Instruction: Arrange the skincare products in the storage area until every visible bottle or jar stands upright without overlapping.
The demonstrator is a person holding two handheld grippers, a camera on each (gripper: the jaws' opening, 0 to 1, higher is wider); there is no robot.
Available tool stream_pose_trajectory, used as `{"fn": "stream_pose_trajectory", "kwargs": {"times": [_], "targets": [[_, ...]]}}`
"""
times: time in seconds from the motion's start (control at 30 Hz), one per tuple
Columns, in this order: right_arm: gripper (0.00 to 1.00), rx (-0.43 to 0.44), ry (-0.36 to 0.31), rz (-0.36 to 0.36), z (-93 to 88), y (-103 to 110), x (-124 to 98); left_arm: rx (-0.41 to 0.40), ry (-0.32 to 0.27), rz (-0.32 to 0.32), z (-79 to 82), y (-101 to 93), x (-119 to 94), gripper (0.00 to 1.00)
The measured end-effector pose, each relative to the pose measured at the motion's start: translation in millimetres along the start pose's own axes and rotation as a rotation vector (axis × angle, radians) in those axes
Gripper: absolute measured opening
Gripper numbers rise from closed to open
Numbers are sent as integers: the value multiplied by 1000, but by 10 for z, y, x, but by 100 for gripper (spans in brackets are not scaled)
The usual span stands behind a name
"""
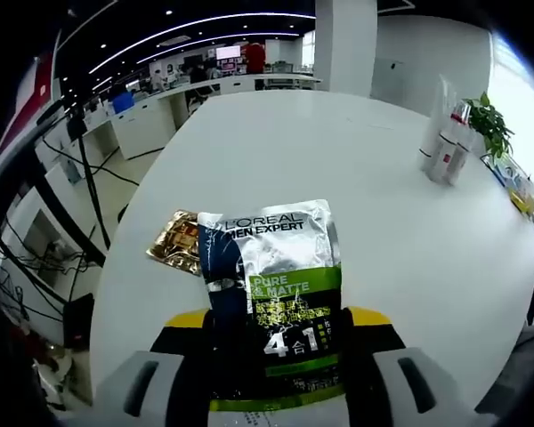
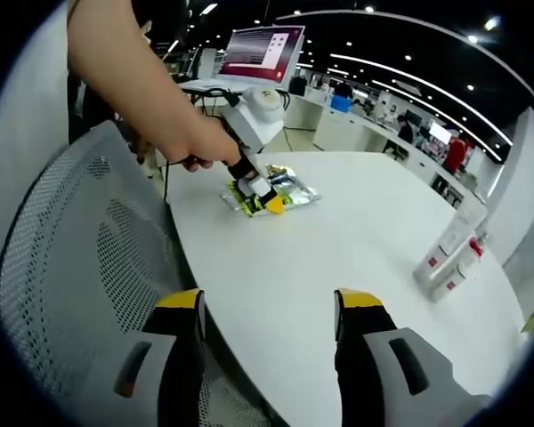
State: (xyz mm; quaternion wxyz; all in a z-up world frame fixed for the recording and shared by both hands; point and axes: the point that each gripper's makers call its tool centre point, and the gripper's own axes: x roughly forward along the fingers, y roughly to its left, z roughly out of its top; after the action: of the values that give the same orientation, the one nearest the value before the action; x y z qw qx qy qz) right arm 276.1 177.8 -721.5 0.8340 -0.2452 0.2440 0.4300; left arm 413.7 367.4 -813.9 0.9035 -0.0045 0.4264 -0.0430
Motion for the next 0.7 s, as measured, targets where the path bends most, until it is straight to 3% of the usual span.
{"fn": "stream_pose_trajectory", "kwargs": {"times": [0.07, 0.13, 0.33, 0.37, 0.4, 0.43, 0.47, 0.5, 0.6, 0.7], "targets": [[54, 4, 7, 4, -14, 4, 5, 12, -18, -9, 16, -8, -5, 54], [54, 10, 21, 8, -39, 9, 15, 4, -17, -33, -26, -56, -75, 38], [53, 9, 61, 14, -116, 19, 42, 19, -48, -77, 20, -14, -73, 34], [53, 8, 64, 13, -122, 16, 44, -16, -60, -101, 46, -11, -59, 29], [53, 8, 70, 11, -134, 12, 47, -60, -133, -222, 182, -143, -69, 20], [53, 9, 74, 11, -140, 11, 48, -97, -114, -249, 177, -151, -88, 12], [53, 10, 75, 10, -144, 9, 49, -114, -99, -215, 160, -96, -76, 10], [53, 12, 79, 9, -151, 6, 51, -42, -130, -236, 212, -98, -83, 10], [53, 12, 91, 7, -168, -1, 55, -24, -190, -309, 319, -180, -219, 7], [53, 7, 93, -1, -166, -14, 52, -133, -249, -398, 425, -254, -491, 6]]}}
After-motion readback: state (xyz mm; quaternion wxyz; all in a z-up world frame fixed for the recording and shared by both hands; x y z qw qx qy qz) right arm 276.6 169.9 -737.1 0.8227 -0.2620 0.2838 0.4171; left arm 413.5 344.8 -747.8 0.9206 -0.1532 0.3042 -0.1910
